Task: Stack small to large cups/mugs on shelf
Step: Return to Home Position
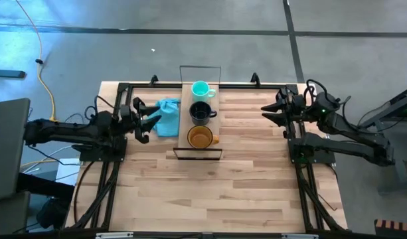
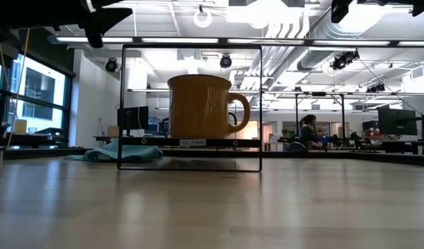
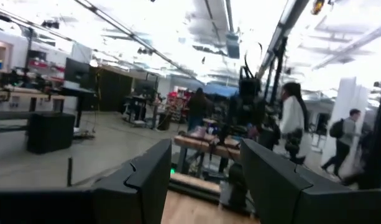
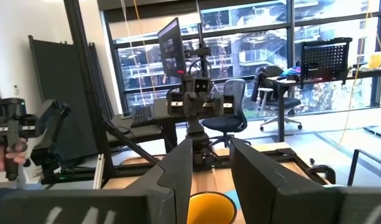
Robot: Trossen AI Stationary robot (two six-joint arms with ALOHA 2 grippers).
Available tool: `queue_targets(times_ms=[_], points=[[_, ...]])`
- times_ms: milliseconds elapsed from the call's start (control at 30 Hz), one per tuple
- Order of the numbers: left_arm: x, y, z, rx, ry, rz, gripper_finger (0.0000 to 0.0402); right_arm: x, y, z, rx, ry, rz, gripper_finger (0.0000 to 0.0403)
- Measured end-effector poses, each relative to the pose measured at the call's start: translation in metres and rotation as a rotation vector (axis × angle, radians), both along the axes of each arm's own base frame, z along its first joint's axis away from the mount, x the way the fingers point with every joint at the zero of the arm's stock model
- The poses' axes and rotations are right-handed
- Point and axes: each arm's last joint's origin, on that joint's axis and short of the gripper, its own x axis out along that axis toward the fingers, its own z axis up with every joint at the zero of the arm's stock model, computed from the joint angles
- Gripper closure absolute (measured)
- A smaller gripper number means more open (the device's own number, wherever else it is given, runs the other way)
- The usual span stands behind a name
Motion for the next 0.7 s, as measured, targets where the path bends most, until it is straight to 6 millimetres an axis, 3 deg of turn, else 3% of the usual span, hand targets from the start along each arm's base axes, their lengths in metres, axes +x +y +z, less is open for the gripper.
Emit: queue_targets(times_ms=[200,500,700], points=[[0.0,-0.013,-0.014,0.032,0.003,-0.031,0.022,0.0,0.0,0.0,-0.026,-0.001,-0.012,0.0304],[-0.02,-0.023,-0.042,0.091,-0.095,-0.083,0.022,0.0,0.0,0.0,-0.006,0.0,-0.014,0.0304],[-0.024,-0.028,-0.045,0.135,-0.062,-0.144,0.022,0.0,0.0,0.0,0.002,0.0,-0.01,0.0304]])
